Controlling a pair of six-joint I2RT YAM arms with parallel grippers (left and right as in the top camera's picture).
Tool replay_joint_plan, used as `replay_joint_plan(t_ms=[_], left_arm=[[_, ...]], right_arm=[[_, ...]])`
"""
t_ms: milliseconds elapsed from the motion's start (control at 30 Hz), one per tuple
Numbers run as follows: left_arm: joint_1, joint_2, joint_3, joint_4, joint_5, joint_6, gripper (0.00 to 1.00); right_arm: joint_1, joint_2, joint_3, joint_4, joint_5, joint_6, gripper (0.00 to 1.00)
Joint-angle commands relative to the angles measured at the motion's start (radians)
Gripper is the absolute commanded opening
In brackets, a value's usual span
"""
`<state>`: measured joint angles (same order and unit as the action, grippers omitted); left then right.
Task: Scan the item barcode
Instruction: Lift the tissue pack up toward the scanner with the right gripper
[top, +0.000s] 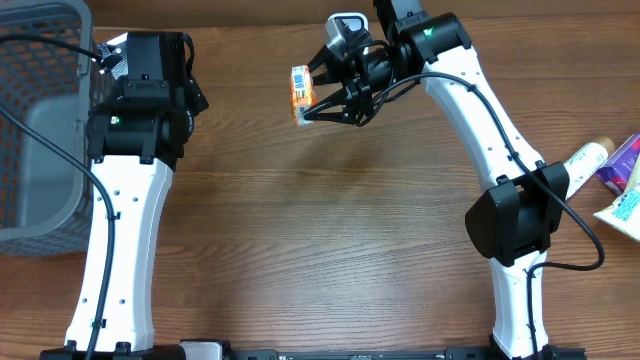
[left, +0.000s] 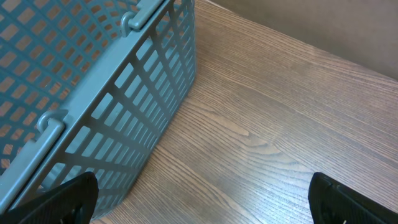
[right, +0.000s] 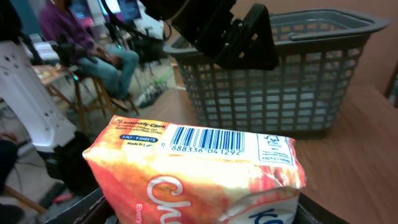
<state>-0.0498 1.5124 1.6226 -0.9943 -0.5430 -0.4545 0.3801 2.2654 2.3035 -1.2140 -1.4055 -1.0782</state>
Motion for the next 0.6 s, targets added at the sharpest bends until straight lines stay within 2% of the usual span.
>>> replay_joint_plan(t_ms=[0,200,267,500,567], left_arm=[[0.004,0.004,0.0,0.004,-0.013,-0.018,1.0],[0.004,0.004,0.0,0.004,-0.013,-0.018,1.0],[0.004,0.004,0.0,0.004,-0.013,-0.018,1.0],[0.004,0.004,0.0,0.004,-0.013,-0.018,1.0],[0.004,0.004,0.0,0.004,-0.013,-0.018,1.0]], right_arm=[[-0.001,-0.037,0.041,0.002,0.082,-0.031,0.66],[0.0,-0.099,0.041,-0.019,0.167,-0.03,0.64],[0.0,-0.106,0.041,-0.029,0.174,-0.03,0.59],[0.0,-0.108,0.041,-0.055,0.171,-0.027,0.59],[0.0,-0.108,0.041,-0.056,0.171,0.024,0.58]])
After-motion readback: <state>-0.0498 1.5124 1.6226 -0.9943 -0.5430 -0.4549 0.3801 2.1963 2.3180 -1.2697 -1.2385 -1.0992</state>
